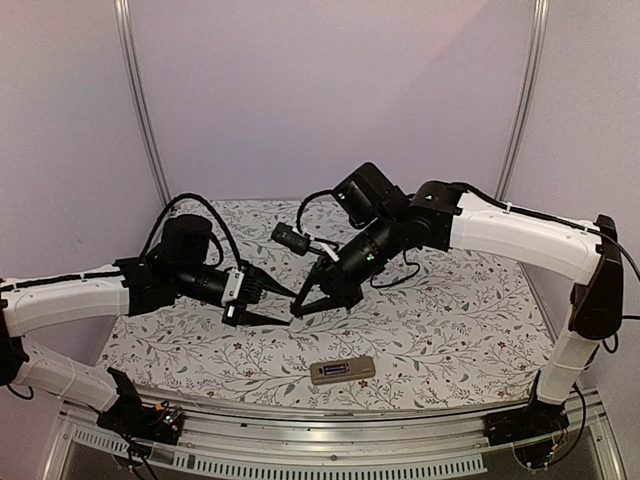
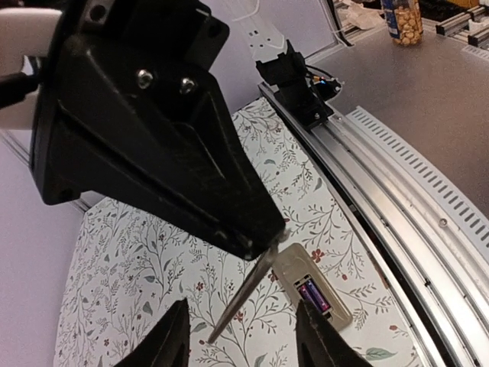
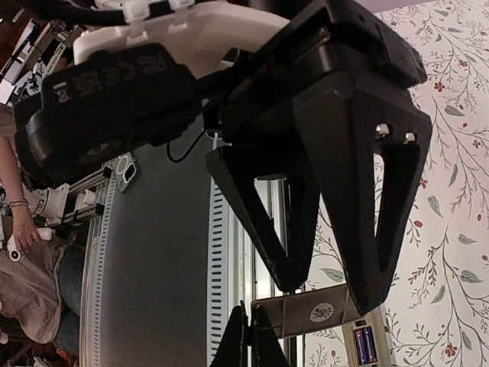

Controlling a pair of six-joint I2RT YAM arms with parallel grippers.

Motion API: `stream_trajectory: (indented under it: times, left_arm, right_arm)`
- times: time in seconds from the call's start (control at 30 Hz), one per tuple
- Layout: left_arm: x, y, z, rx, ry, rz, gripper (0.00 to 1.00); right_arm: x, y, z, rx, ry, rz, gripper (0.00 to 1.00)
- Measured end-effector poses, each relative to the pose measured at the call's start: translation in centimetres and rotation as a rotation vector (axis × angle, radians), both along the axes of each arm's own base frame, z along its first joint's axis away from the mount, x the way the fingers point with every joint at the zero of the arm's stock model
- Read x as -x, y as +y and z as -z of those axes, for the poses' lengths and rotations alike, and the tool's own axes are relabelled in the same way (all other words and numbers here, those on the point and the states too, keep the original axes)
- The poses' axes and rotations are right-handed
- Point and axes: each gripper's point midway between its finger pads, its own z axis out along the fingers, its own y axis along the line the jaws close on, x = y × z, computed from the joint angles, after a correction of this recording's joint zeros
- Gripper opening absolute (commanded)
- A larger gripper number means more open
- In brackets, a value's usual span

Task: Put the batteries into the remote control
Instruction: Pass from the right arm to the left

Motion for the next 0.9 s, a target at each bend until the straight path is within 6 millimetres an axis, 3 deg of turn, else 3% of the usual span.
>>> stream_trajectory:
  times: [0.17,0.43,0.57,0.67,0.9]
  left_arm:
    - [0.1,-0.3,1.1,-0.035,0.03,-0.009,0.29]
    - [-0.5,-1.0,0.4,-0.015,0.014,-0.046,0.0]
    - [-0.1,-1.1,0.7,-0.019,0.024,-0.036,0.0]
    - [-0.1,-1.2,0.5,-0.011,0.025,-0.039,0.0]
    - [0.2,-1.1,0.1,0.015,0.046,-0.048,0.0]
  right_arm:
    - [0.2,-0.1,-0.5,-0.014,-0.015,-0.01,0.0]
    - [0.7,-0.3,-1.5,-0.036,-0.024,-0.019,0.0]
    - [0.5,-0.3,-2.0,-0.052,-0.032,-0.017,0.0]
    - [0.4,-0.3,-2.3,-0.064,-0.039,-0.015,0.11]
    - [-0.1,0.2,-2.9,-0.097,-0.076,-0.001,0.12]
